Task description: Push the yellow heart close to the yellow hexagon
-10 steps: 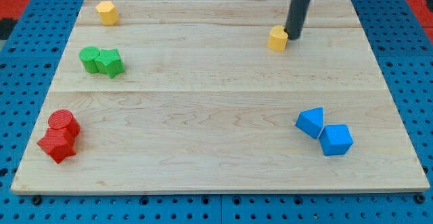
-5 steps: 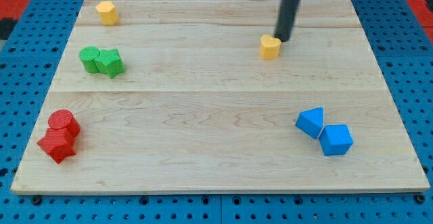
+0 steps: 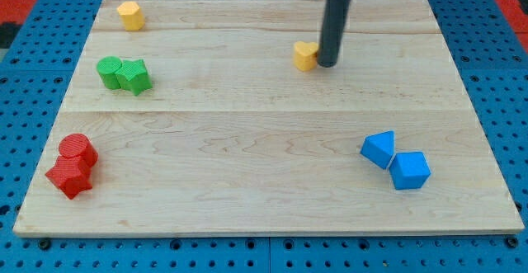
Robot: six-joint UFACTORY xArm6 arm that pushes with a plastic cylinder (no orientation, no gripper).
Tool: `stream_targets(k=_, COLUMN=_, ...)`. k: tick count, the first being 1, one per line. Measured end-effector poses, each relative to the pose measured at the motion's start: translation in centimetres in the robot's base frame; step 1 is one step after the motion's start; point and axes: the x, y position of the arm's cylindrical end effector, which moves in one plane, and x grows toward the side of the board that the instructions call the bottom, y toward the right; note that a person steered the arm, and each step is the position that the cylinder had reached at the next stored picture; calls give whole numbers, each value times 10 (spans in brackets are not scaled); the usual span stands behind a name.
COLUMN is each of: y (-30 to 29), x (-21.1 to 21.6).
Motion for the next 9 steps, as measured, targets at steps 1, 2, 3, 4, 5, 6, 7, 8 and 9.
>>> stream_targets(k=1, y=-2, x=-13)
stream_targets(k=2, y=-29, x=-19)
stream_targets(k=3, y=-62, x=-2)
stream_targets(k=4, y=-98, x=-7)
stream_targets(k=5, y=-124, x=-26)
stream_targets(k=6, y=-140, x=-31)
stream_targets(k=7, y=-140, x=-32)
stream_targets(k=8, y=-144, x=-43)
stream_targets(k=9, y=-183, x=-70)
